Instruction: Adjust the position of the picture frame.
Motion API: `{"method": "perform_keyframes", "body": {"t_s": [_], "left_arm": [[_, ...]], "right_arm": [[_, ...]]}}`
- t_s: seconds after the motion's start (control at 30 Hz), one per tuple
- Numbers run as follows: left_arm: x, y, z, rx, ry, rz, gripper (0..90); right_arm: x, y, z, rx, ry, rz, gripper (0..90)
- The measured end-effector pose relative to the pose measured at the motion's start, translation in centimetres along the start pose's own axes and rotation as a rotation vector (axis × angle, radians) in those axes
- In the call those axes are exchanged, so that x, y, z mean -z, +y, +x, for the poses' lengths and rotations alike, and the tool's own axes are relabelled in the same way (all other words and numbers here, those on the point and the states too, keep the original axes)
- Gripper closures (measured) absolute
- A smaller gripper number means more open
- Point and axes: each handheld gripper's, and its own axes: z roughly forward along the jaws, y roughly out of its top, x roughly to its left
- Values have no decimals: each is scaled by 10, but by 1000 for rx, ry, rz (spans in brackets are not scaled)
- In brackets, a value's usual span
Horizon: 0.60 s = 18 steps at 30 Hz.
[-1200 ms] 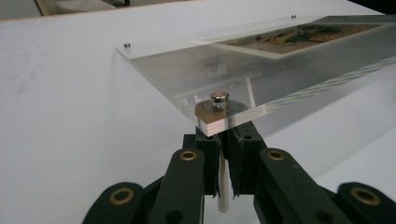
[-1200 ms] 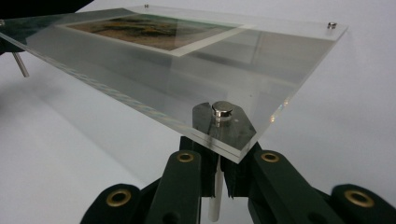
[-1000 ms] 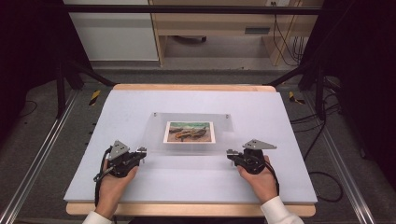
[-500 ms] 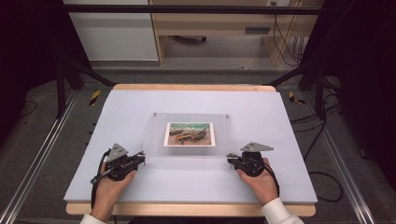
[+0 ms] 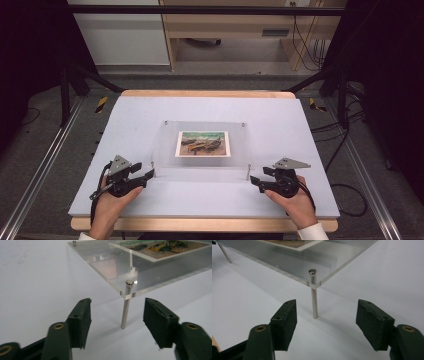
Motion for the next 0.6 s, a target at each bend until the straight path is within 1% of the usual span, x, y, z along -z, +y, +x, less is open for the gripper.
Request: {"method": "perform_keyframes", "body": {"t_s": [0.03, 0.07, 0.13, 0.17, 0.2, 0.23, 0.27, 0.3, 0.37, 0.43, 0.5, 0.57, 0.6], "left_arm": [[2, 0, 0, 15, 0, -3, 323], [2, -1, 0, 21, 0, -6, 301], [3, -1, 0, 23, 2, -7, 287], [4, -1, 0, 28, -2, -16, 254], [4, -1, 0, 28, -2, -16, 238], [6, -1, 0, 42, 0, -28, 219], [6, -1, 0, 42, 0, -28, 203], [8, 0, -1, 58, 10, -37, 190], [9, 0, -1, 60, 14, -39, 181], [11, 1, -1, 61, 16, -60, 154], [12, 2, -1, 61, 17, -67, 145], [13, 3, -2, 74, 17, -85, 118], [13, 4, -2, 76, 14, -94, 118]], "right_arm": [[4, -1, -2, 4, -14, -18, 284], [6, 0, -3, 1, -18, -25, 266], [7, 0, -3, -1, -19, -33, 250], [10, 1, -4, -3, -25, -46, 228], [11, 1, -5, -2, -29, -52, 219], [12, 2, -5, -2, -33, -58, 211], [12, 2, -5, -2, -33, -58, 211], [14, 3, -6, 6, -42, -72, 196], [15, 3, -6, 6, -49, -78, 189], [16, 4, -8, -1, -55, -91, 168], [16, 4, -7, -6, -58, -91, 158], [17, 6, -7, 6, -60, -98, 136], [17, 6, -7, 6, -60, -98, 136]]}}
